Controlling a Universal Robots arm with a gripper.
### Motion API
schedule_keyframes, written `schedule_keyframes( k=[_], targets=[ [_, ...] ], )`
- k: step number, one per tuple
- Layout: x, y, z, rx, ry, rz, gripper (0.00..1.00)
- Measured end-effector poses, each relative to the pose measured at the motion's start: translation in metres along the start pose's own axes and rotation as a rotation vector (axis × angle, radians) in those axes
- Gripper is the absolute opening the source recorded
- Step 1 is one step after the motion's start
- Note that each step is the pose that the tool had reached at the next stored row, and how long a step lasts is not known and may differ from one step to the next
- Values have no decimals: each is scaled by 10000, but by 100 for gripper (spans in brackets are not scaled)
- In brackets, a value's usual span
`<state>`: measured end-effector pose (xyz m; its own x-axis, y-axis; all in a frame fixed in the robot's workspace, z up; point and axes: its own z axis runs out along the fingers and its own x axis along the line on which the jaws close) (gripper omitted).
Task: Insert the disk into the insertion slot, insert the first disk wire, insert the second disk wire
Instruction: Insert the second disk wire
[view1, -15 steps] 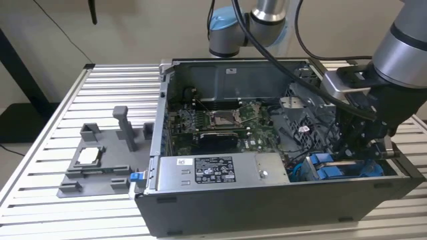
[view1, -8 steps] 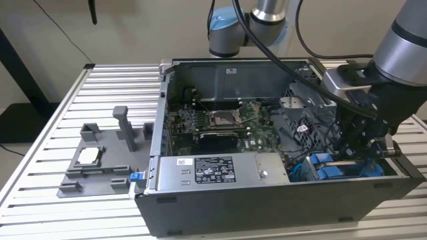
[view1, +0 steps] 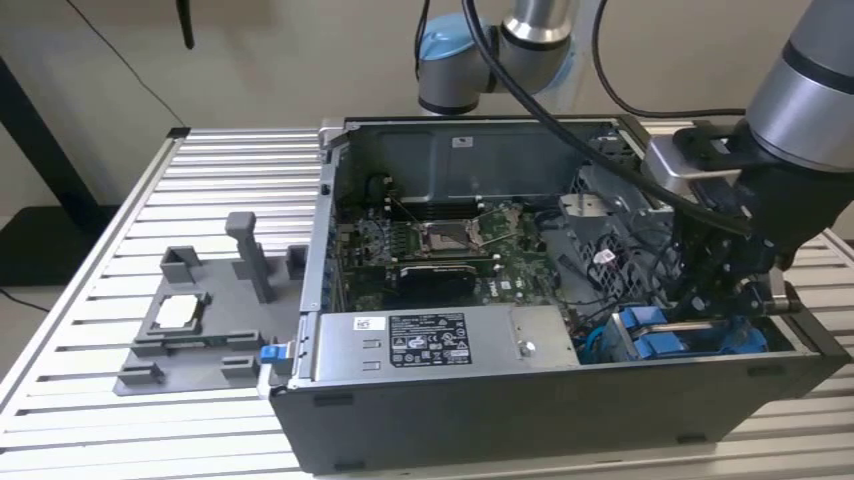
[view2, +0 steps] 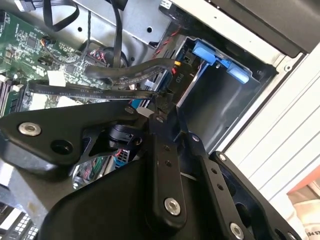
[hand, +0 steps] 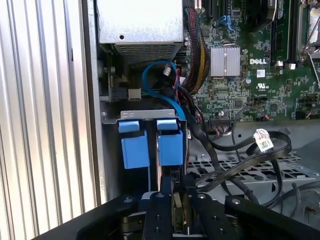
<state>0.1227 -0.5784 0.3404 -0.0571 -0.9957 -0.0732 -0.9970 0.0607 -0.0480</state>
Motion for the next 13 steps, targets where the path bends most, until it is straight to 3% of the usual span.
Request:
schedule_keyframes(
  k=[9, 13],
  targets=[
    [5, 4, 70, 95, 118, 1254, 24],
    [7, 6, 81, 126, 109, 1623, 18]
  ],
)
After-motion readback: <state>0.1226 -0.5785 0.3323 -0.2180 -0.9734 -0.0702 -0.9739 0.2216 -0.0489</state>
